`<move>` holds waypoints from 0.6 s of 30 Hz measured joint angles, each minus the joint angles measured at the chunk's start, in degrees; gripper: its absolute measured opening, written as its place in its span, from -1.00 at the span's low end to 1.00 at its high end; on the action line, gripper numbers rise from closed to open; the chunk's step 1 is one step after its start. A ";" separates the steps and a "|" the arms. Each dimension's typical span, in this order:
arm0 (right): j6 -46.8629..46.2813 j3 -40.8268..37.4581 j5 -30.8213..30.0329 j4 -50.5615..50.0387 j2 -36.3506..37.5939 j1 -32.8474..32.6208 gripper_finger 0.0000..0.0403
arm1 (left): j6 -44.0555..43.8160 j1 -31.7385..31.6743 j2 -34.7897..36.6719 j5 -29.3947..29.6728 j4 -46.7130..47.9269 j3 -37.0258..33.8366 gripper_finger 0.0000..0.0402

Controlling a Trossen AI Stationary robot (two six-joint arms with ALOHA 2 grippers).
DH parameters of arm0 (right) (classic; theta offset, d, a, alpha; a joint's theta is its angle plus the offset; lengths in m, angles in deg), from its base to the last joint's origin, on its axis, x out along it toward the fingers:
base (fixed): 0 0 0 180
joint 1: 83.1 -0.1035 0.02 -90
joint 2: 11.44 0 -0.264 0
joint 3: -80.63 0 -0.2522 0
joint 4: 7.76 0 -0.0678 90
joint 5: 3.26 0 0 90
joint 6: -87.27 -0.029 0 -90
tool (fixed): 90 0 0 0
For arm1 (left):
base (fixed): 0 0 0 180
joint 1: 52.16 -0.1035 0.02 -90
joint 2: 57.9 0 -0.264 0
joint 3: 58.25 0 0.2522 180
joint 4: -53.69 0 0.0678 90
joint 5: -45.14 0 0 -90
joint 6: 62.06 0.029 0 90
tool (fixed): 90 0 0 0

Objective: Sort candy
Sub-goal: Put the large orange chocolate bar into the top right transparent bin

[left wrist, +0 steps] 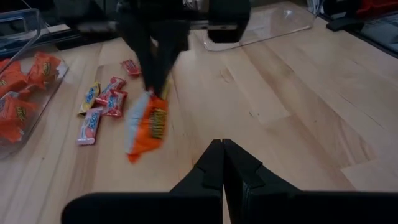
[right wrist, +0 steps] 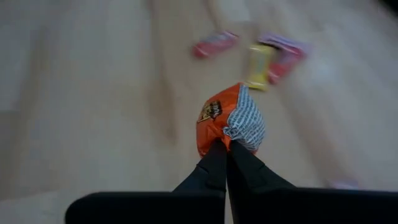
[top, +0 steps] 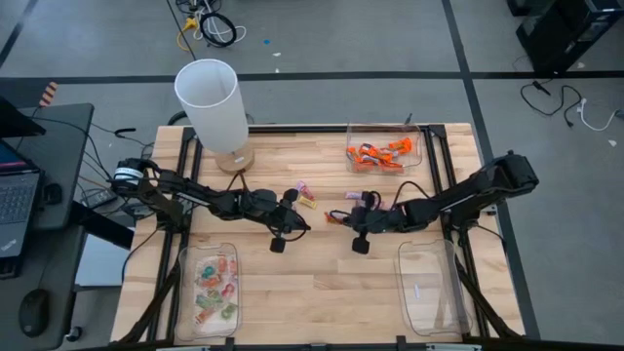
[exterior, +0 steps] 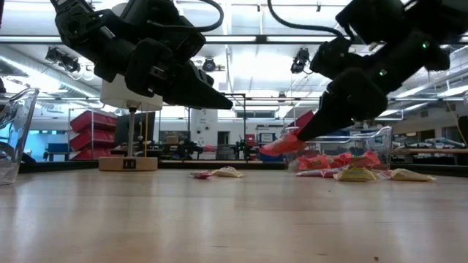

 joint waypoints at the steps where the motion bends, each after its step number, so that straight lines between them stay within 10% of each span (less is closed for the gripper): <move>1: 0.22 1.09 -1.74 -3.78 0.46 -0.27 -1.00 | 0.04 0.00 0.00 0.00 -0.02 0.00 -1.00; 18: -0.19 25.43 -15.57 -55.74 0.86 -0.42 -1.00 | 0.04 0.00 0.00 1.53 0.00 0.00 -1.00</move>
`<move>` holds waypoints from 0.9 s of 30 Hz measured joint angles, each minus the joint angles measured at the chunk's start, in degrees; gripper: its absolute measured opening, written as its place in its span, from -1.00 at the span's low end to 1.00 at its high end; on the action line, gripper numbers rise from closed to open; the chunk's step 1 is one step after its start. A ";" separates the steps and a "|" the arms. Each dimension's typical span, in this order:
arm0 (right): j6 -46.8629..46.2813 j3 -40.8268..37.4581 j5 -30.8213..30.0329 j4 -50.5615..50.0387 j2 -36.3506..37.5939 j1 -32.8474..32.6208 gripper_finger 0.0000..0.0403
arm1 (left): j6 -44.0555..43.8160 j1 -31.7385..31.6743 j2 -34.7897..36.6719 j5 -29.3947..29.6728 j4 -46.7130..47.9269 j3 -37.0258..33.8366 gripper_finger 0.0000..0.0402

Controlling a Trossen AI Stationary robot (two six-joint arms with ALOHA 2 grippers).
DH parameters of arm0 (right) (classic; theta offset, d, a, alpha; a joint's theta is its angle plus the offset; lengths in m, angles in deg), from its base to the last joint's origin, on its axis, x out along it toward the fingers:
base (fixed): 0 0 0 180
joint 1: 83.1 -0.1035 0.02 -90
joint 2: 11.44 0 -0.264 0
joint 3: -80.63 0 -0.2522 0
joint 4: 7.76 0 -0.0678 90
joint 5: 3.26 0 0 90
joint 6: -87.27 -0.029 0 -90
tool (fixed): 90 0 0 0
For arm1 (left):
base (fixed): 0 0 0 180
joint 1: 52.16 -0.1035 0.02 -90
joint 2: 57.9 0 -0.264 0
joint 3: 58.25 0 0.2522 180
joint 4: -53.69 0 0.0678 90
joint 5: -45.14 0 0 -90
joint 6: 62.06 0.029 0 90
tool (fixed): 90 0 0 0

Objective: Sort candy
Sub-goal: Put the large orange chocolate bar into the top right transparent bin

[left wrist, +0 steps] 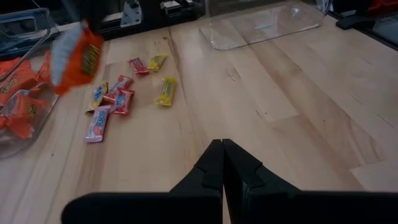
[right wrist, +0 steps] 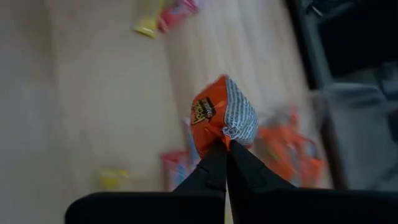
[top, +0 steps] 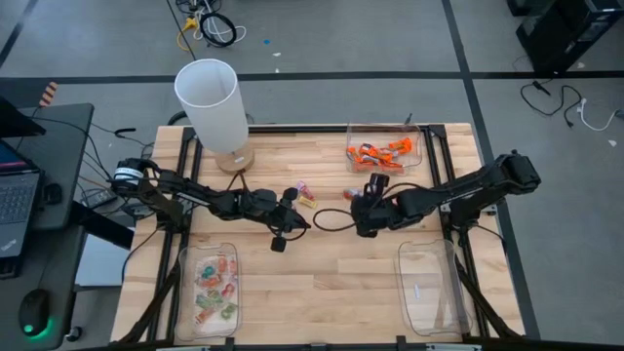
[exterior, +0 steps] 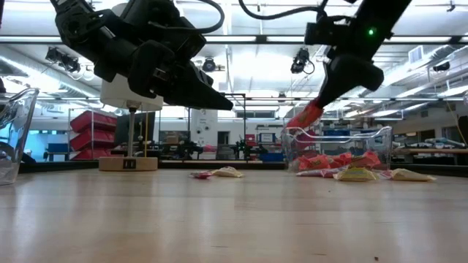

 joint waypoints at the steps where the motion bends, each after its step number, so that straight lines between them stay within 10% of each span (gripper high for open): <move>1: -0.44 1.00 -0.39 -2.49 0.00 0.38 -1.00 | 0.00 0.00 0.00 0.00 0.00 0.00 -1.00; 20: -0.97 5.27 -2.79 -23.98 18.20 16.27 -1.00 | -0.02 0.00 0.00 -0.04 -0.86 0.00 -1.00; 27: -6.51 5.27 10.06 -17.92 22.53 28.37 -1.00 | -0.02 0.00 0.00 -0.07 -3.74 -0.02 -1.00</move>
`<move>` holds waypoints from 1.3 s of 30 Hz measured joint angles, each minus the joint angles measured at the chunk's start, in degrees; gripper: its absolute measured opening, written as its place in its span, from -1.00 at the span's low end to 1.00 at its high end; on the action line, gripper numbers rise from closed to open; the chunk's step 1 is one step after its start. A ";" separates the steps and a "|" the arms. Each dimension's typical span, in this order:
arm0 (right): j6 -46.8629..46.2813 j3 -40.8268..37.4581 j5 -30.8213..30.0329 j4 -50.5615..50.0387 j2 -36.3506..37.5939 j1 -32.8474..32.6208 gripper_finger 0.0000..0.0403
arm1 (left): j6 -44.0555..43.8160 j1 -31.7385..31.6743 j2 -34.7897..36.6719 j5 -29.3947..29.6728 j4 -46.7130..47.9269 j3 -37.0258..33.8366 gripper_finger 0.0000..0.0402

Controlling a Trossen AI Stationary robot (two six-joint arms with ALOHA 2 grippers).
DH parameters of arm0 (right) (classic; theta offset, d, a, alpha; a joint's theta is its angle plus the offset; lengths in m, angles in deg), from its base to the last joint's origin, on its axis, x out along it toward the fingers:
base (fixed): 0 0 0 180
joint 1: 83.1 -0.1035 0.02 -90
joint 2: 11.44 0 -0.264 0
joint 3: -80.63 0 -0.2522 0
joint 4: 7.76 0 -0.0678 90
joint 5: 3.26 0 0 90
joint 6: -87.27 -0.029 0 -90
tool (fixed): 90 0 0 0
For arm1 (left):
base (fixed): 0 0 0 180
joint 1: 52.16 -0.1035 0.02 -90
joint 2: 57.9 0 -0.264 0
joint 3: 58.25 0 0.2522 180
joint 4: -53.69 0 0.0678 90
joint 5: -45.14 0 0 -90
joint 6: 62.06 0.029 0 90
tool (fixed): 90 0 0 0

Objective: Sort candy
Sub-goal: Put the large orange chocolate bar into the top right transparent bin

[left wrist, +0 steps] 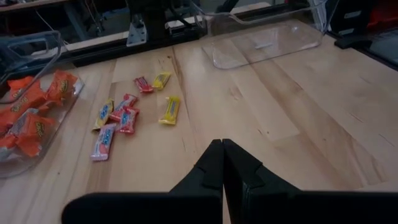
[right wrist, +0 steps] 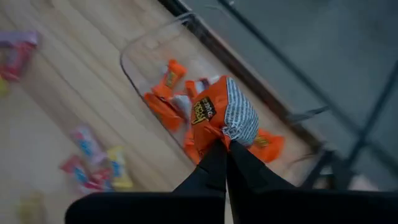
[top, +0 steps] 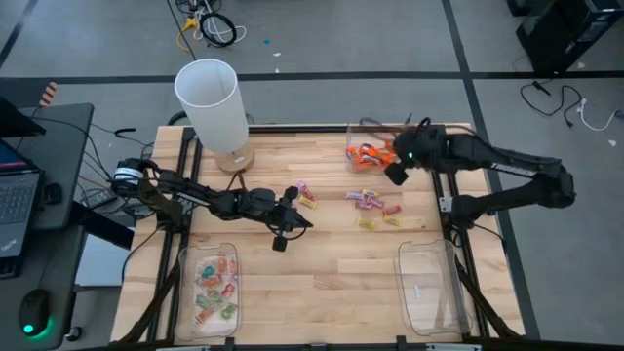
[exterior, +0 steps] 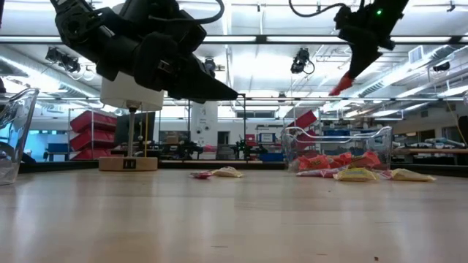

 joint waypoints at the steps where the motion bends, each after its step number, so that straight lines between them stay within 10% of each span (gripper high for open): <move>1: -0.26 0.00 2.37 0.73 -0.07 1.60 -1.00 | 0.00 0.00 0.00 -0.02 -0.23 0.00 -1.00; 17: 3.71 0.00 20.23 1.78 -8.34 23.68 -1.00 | -0.22 0.00 0.00 -0.04 -0.06 0.00 -1.00; 39: 11.60 0.00 19.87 5.59 -25.28 33.54 -1.00 | -0.44 0.00 0.00 -0.02 -0.04 0.01 -0.99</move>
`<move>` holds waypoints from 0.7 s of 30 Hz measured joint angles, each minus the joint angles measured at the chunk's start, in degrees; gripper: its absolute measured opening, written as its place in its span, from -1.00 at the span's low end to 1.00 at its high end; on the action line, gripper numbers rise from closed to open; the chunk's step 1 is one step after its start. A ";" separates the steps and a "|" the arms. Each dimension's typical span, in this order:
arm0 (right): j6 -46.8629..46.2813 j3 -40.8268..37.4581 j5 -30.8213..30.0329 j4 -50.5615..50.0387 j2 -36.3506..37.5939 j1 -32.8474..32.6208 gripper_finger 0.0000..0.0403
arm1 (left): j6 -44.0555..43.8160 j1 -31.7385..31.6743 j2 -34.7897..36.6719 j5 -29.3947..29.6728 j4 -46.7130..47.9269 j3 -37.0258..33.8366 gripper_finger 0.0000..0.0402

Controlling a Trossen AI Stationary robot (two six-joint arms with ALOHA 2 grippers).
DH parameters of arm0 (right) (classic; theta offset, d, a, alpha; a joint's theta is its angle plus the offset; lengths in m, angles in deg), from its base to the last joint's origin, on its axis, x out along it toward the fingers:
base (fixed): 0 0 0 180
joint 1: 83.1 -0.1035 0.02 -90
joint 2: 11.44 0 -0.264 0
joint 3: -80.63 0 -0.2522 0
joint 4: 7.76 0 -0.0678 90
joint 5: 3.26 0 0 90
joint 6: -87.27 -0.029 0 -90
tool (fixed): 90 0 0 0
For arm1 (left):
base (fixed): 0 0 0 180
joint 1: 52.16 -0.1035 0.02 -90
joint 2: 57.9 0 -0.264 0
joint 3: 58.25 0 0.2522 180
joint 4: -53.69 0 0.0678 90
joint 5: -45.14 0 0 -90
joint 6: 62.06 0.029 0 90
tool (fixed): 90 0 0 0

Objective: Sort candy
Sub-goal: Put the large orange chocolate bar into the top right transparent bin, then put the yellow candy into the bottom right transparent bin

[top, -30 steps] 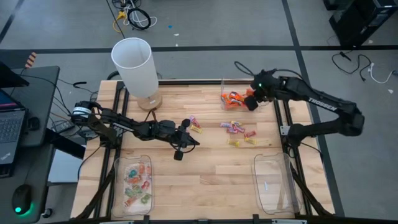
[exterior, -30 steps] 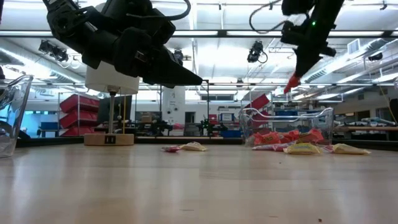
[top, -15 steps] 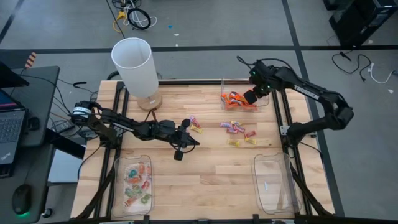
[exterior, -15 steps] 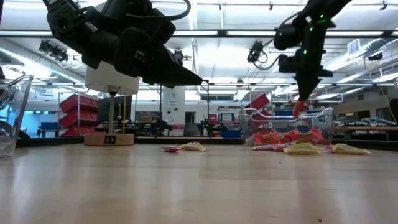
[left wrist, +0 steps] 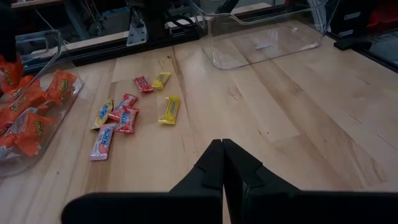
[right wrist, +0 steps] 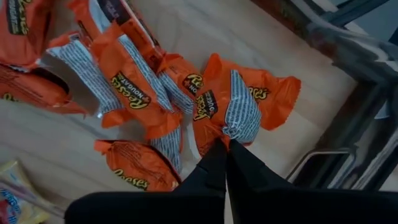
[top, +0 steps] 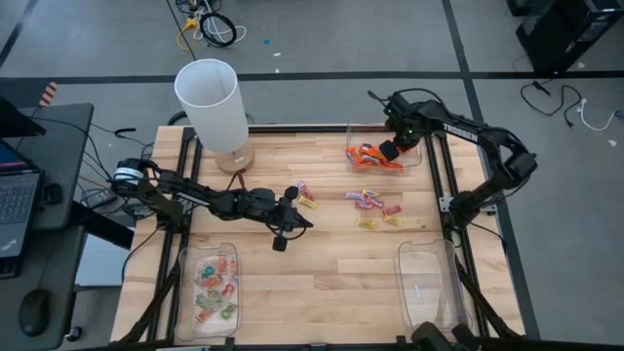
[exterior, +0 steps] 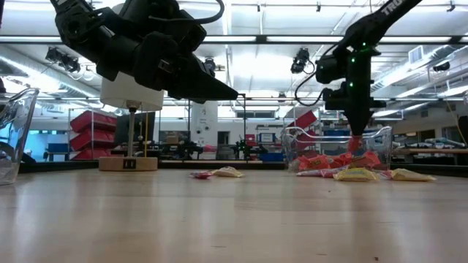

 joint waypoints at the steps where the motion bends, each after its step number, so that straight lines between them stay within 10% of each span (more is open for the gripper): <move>1: 0.15 0.00 0.04 -0.29 -0.18 -0.02 -0.99 | -0.11 0.00 0.00 0.00 0.06 -0.01 -0.99; 21: -0.24 0.00 0.47 -3.26 5.45 -3.97 -0.72 | -3.18 0.00 0.00 0.02 2.48 0.02 -0.99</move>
